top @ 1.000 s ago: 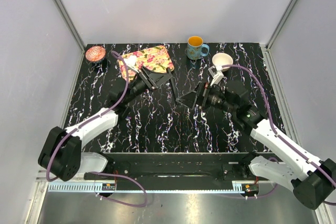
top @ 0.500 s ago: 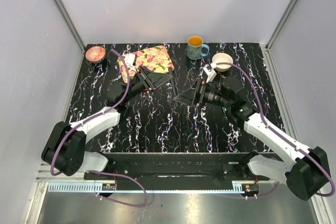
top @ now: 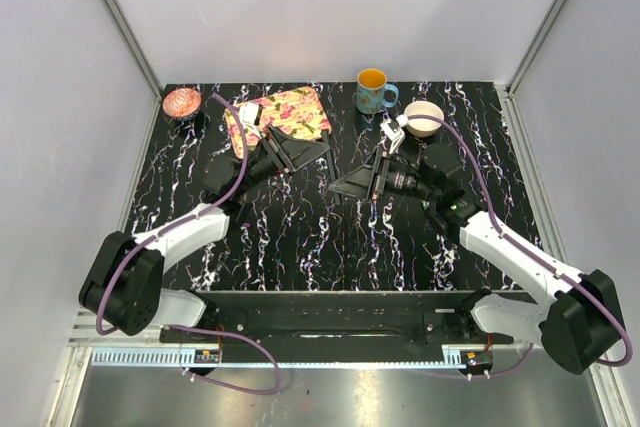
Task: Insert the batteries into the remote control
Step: Adjust the remote control.
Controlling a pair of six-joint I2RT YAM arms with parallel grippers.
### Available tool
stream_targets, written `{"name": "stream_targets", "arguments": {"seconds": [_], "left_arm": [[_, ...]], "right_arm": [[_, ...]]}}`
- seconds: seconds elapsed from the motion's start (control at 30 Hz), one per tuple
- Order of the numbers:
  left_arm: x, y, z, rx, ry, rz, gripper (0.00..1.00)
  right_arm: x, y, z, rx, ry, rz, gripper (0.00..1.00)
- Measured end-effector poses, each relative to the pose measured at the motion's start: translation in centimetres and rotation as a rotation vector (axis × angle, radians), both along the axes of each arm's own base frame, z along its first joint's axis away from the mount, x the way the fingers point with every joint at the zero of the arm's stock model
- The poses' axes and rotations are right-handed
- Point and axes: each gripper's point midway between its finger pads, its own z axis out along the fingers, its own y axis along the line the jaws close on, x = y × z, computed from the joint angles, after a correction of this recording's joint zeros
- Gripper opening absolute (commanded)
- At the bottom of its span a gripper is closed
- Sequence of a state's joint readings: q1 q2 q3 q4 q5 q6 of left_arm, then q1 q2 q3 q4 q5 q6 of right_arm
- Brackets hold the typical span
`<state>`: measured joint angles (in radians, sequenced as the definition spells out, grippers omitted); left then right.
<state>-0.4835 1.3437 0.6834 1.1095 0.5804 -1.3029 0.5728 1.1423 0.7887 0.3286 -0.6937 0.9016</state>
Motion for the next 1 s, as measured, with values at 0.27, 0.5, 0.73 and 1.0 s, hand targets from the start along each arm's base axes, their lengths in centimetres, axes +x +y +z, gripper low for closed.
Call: {"name": "stream_targets", "arguments": {"seconds": [0.27,0.5,0.73,1.0], "left_arm": [[0.2,-0.2,-0.4,0.003,0.016,-0.004,0.98],[1.1,-0.2,-2.1,0.075,0.047,0.034,0.99],[1.2,-0.8,-3.1,0.293,0.062,0.154,0.99],[0.3,-1.7,-5.6,0.445,0.129,0.227,0.91]], "right_arm": [[-0.6,-0.1,-0.3,-0.016,-0.009,0.028,0.0],[-1.0,-1.7,-0.9,-0.186,-0.044,-0.009,0.0],[0.8,-4.7,-1.2,-0.431,-0.142,-0.196,0.0],[0.9,-6.4,-5.0,-0.651,-0.144,-0.271,0.0]]}}
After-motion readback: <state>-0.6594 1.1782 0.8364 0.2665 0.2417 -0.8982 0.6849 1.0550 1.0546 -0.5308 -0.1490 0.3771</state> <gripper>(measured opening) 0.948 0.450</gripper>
